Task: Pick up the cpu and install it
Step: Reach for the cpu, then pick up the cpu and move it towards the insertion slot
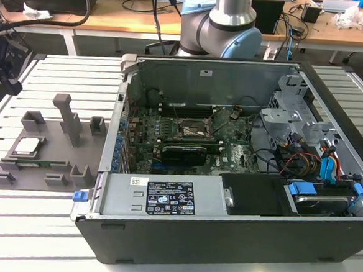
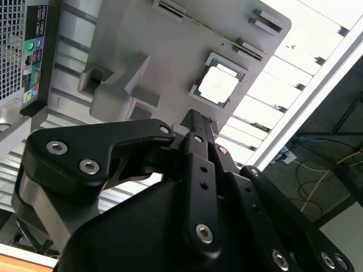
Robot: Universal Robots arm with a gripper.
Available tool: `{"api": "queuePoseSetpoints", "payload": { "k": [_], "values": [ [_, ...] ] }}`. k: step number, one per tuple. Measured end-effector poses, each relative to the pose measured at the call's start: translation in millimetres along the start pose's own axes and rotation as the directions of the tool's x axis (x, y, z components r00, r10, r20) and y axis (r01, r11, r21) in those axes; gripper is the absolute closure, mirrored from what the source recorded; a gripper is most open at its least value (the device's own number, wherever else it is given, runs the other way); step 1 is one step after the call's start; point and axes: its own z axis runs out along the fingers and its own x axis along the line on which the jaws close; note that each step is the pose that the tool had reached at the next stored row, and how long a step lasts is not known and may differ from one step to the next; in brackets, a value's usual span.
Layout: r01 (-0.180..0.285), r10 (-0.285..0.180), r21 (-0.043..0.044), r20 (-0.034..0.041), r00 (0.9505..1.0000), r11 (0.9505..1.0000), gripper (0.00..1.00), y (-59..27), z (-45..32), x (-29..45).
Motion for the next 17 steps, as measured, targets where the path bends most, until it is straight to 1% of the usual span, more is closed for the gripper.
{"api": "queuePoseSetpoints", "payload": {
  "k": [16,17],
  "values": [
    [0.0,0.0,0.0001,-0.0001,1.0,1.0,0.89,-0.1,0.9,0.0],
    [0.0,0.0,0.0,0.0,1.0,1.0,0.89,-0.1,1.9,1.3]
  ]
}}
